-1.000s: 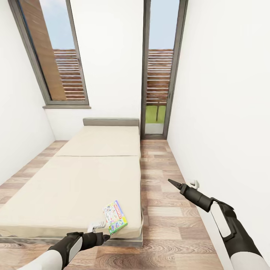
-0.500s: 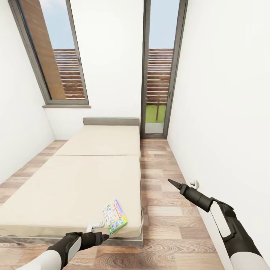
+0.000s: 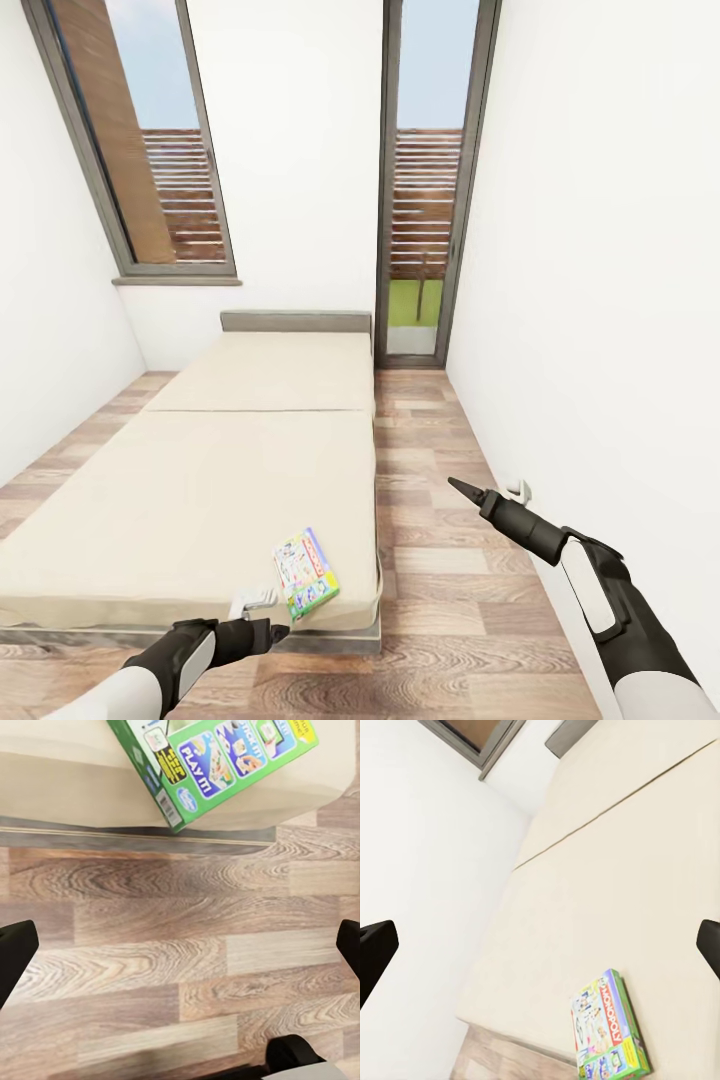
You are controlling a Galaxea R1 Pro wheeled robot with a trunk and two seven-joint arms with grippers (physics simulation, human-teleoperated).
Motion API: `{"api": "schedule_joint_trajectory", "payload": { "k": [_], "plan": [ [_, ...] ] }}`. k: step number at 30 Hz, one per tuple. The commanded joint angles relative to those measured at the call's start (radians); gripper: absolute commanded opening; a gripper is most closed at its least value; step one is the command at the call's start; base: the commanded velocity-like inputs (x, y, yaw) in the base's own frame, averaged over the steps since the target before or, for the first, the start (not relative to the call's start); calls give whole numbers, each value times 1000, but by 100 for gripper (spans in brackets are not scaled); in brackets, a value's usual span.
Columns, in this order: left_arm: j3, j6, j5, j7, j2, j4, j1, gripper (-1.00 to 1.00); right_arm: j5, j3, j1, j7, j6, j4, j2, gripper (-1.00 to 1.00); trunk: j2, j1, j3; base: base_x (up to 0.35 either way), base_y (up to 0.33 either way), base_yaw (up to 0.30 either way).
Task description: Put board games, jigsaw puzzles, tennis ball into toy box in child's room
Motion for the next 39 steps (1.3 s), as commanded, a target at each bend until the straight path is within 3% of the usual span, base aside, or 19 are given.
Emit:
{"api": "schedule_joint_trajectory", "payload": {
  "k": [1,28,39],
  "plan": [
    [8,9,-3,-6,0,-2,0,100,-5,-1,-1,1,7,0,0,100,-8,4,-4,0,0,0],
    [7,9,-3,-25,2,-2,0,100,-7,-3,-1,1,7,1,-4,100,-197,107,-89,0,0,0],
    [7,10,-2,-142,10,-2,0,100,-7,-3,-1,1,7,2,-7,100,-274,150,-123,0,0,0]
  ]
}}
